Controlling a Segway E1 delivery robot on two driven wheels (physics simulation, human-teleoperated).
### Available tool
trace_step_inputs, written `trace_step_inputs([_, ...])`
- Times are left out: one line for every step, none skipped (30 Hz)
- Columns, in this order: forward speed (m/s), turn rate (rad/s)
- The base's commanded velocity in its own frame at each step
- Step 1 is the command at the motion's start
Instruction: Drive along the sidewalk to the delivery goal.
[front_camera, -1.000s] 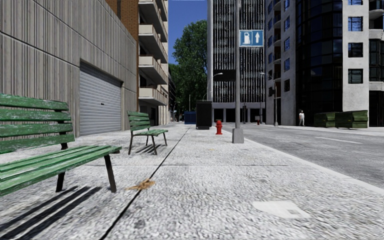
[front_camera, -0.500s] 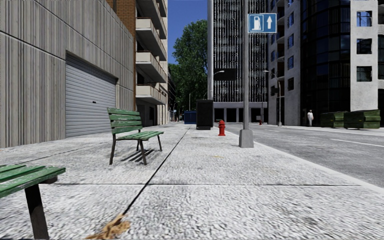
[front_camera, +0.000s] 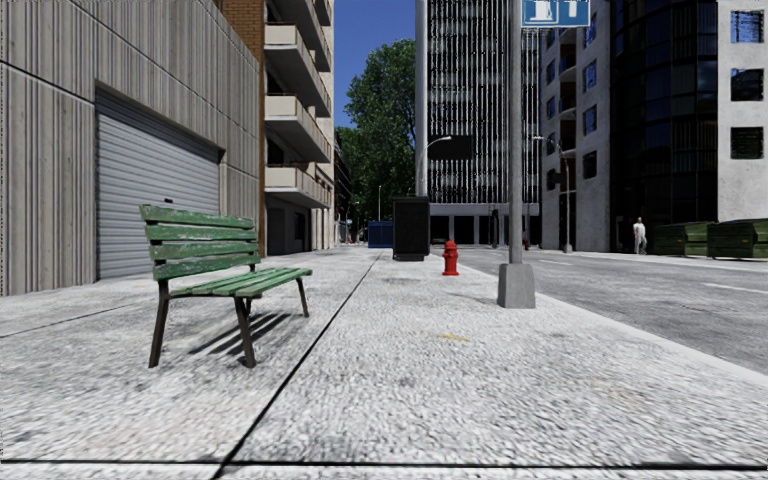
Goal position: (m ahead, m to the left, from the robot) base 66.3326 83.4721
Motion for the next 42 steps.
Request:
trace_step_inputs([2.0,0.0])
trace_step_inputs([2.0,0.0])
trace_step_inputs([2.0,0.0])
trace_step_inputs([2.0,0.0])
trace_step_inputs([2.0,0.0])
trace_step_inputs([2.0,0.0])
trace_step_inputs([2.0,0.0])
trace_step_inputs([2.0,0.0])
trace_step_inputs([2.0,0.0])
trace_step_inputs([2.0,0.0])
trace_step_inputs([2.0,0.0])
trace_step_inputs([2.0,0.0])
trace_step_inputs([2.0,0.0])
trace_step_inputs([2.0,0.0])
trace_step_inputs([2.0,0.0])
trace_step_inputs([2.0,0.0])
trace_step_inputs([2.0,0.0])
trace_step_inputs([2.0,0.0])
trace_step_inputs([2.0,0.0])
trace_step_inputs([2.0,0.0])
trace_step_inputs([2.0,0.0])
trace_step_inputs([2.0,0.0])
trace_step_inputs([2.0,0.0])
trace_step_inputs([2.0,0.0])
trace_step_inputs([2.0,0.0])
trace_step_inputs([2.0,0.0])
trace_step_inputs([2.0,0.0])
trace_step_inputs([2.0,0.0])
trace_step_inputs([2.0,0.0])
trace_step_inputs([2.0,0.0])
trace_step_inputs([2.0,0.0])
trace_step_inputs([2.0,0.0])
trace_step_inputs([2.0,0.0])
trace_step_inputs([2.0,0.0])
trace_step_inputs([2.0,0.0])
trace_step_inputs([2.0,0.0])
trace_step_inputs([2.0,0.0])
trace_step_inputs([2.0,0.0])
trace_step_inputs([2.0,0.0])
trace_step_inputs([2.0,0.0])
trace_step_inputs([2.0,0.0])
trace_step_inputs([2.0,0.0])
